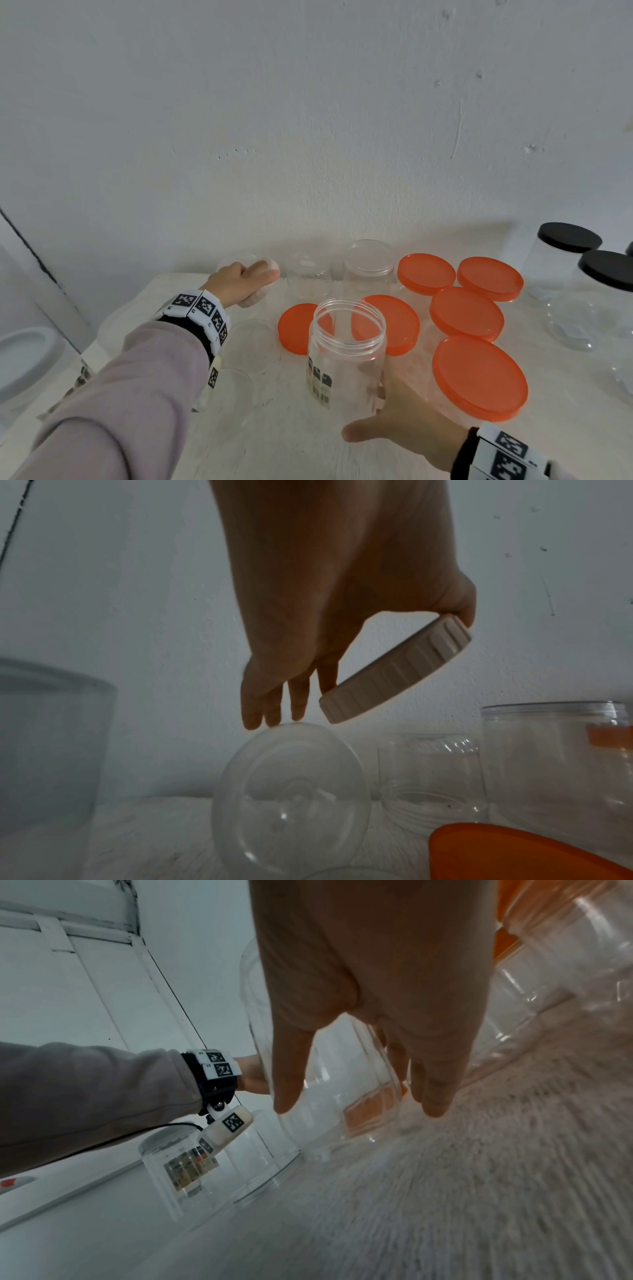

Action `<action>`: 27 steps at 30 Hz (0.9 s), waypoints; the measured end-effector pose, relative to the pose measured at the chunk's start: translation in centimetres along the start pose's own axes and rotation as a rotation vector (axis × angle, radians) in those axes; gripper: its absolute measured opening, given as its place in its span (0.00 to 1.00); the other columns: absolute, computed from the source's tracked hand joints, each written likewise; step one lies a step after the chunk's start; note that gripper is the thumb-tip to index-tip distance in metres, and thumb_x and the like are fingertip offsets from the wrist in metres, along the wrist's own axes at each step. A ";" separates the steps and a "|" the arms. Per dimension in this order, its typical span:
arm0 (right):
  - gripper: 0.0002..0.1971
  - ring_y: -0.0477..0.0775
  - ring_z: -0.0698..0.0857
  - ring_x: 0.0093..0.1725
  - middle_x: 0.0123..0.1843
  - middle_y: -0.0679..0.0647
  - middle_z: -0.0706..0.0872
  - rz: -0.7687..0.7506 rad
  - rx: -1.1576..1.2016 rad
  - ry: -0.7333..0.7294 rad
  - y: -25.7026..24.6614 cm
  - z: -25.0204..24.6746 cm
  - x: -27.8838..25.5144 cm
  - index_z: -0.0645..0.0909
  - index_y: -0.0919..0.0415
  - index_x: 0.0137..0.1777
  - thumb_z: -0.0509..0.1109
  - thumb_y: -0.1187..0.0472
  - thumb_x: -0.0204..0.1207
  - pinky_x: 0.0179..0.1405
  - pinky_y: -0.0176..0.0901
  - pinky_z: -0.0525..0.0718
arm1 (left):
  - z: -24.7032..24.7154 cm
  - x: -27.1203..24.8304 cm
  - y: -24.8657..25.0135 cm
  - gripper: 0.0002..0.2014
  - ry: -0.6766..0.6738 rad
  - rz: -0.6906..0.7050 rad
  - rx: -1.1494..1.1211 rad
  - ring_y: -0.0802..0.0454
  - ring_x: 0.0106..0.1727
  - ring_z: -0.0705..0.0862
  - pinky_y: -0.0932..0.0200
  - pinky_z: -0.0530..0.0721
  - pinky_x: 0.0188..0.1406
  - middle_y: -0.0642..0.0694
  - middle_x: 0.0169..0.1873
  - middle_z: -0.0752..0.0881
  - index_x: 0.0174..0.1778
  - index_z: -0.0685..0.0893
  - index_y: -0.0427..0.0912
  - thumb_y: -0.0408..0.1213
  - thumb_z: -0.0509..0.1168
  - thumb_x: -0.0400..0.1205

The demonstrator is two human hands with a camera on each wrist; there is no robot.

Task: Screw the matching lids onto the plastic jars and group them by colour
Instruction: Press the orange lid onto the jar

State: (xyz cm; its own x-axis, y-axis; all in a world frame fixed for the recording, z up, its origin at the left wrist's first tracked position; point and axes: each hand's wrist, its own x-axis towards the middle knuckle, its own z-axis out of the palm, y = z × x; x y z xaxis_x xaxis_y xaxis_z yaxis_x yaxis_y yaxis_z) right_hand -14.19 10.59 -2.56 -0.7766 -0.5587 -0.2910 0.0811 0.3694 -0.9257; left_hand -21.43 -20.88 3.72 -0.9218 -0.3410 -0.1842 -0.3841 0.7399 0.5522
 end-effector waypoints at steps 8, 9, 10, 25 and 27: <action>0.58 0.40 0.74 0.69 0.71 0.31 0.69 -0.081 -0.080 0.000 -0.6 0.7 -0.3 0.50 0.27 0.75 0.87 0.48 0.54 0.70 0.47 0.78 | 0.5 1.1 0.7 0.46 0.014 -0.021 0.009 0.44 0.65 0.79 0.50 0.77 0.64 0.41 0.65 0.77 0.68 0.76 0.36 0.74 0.64 0.68; 0.57 0.39 0.71 0.71 0.71 0.26 0.65 -0.102 -0.108 -0.006 -0.6 0.8 -0.3 0.48 0.23 0.72 0.87 0.47 0.53 0.72 0.48 0.76 | 0.7 1.4 0.6 0.40 0.009 0.000 -0.030 0.44 0.62 0.81 0.52 0.78 0.59 0.41 0.59 0.80 0.62 0.79 0.36 0.70 0.66 0.70; 0.57 0.37 0.68 0.72 0.69 0.19 0.61 -0.118 -0.139 -0.013 -0.7 0.9 -0.3 0.46 0.20 0.70 0.86 0.45 0.53 0.74 0.49 0.74 | 0.7 1.6 0.5 0.35 -0.005 0.015 -0.072 0.44 0.58 0.84 0.54 0.79 0.55 0.42 0.51 0.84 0.53 0.82 0.36 0.67 0.68 0.70; 0.52 0.16 0.65 0.64 0.62 0.11 0.65 -0.155 -0.185 -0.048 -0.4 0.5 0.1 0.49 0.21 0.67 0.85 0.44 0.54 0.62 0.22 0.74 | 0.8 1.3 0.8 0.34 -0.174 0.042 -0.098 0.56 0.36 0.81 0.53 0.77 0.59 0.54 0.23 0.80 0.28 0.76 0.48 0.80 0.62 0.54; 0.53 0.15 0.66 0.63 0.60 0.08 0.63 -0.152 -0.191 -0.060 -0.5 0.5 0.0 0.49 0.23 0.69 0.84 0.43 0.54 0.62 0.25 0.77 | 1.0 0.8 1.2 0.36 -0.186 0.055 -0.092 0.55 0.39 0.82 0.55 0.78 0.58 0.53 0.29 0.82 0.33 0.77 0.47 0.79 0.62 0.53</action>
State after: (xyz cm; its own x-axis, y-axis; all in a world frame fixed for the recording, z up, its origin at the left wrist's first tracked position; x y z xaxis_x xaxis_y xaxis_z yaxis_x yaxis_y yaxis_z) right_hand -13.94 10.04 -2.17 -0.7320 -0.6595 -0.1710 -0.1578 0.4082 -0.8991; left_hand -22.70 -19.69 3.45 -0.9382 -0.1829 -0.2938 -0.3347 0.6953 0.6360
